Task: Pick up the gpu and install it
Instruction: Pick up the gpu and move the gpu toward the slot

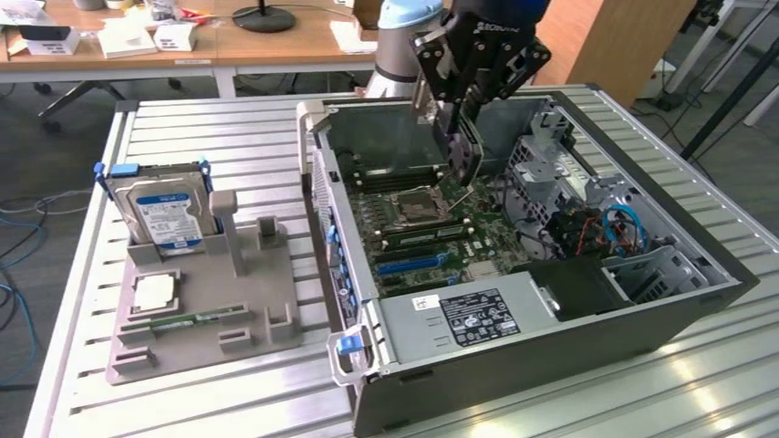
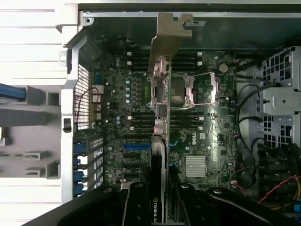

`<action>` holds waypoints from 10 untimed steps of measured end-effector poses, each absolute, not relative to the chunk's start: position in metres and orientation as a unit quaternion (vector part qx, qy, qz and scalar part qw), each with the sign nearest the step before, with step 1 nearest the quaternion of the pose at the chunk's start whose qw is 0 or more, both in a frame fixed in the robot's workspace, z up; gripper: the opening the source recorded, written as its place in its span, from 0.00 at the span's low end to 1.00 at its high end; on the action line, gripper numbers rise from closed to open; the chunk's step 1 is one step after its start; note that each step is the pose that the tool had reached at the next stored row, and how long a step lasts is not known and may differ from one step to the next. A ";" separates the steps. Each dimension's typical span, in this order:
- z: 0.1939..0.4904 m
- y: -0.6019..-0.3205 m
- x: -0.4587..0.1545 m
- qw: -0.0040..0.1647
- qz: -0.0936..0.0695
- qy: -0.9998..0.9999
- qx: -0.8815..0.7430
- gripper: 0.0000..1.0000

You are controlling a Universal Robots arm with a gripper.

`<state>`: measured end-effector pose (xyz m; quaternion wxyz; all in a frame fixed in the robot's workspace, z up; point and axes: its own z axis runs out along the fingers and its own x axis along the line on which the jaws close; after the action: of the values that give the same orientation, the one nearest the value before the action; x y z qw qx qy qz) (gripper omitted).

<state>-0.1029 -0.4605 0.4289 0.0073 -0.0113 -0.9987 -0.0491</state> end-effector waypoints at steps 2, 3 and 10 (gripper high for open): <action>0.429 -0.460 -0.099 0.007 -0.049 -0.999 -0.011 0.26; 0.429 -0.460 -0.097 0.007 -0.050 -0.999 -0.010 0.26; 0.429 -0.460 -0.095 0.007 -0.050 -0.999 -0.008 0.26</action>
<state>-0.0945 -0.4605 0.4289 0.0075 -0.0084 -0.9987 -0.0495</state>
